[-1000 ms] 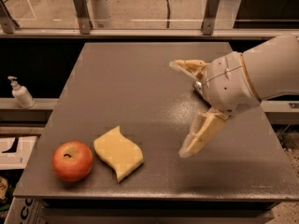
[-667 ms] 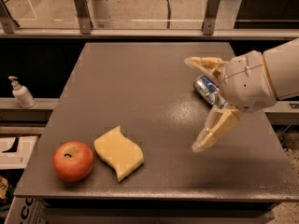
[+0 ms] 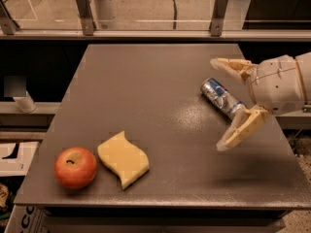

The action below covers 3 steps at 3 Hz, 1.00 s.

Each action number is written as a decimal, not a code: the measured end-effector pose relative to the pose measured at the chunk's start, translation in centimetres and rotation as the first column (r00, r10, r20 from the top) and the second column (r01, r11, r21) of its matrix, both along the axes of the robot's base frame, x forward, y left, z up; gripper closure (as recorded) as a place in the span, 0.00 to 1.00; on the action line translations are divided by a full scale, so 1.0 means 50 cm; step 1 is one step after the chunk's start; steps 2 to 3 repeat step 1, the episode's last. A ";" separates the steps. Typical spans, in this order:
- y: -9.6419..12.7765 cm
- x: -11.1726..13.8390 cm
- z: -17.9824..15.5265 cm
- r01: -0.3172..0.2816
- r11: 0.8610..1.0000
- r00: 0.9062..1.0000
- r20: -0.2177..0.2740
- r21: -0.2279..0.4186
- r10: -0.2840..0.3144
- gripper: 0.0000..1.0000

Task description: Move sponge near apple

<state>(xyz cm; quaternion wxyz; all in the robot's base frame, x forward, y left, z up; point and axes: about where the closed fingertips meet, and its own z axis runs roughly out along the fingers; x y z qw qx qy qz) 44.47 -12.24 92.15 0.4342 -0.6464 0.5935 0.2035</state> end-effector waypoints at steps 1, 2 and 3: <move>0.000 0.000 0.000 0.000 1.000 1.000 0.000 0.000 0.000 0.00; 0.000 0.000 0.000 0.000 1.000 1.000 0.000 0.000 0.000 0.00; 0.000 0.000 0.000 0.000 1.000 1.000 0.000 0.000 0.000 0.00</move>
Offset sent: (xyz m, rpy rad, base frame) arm 0.0000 0.0000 0.0000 0.0000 0.0000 0.0000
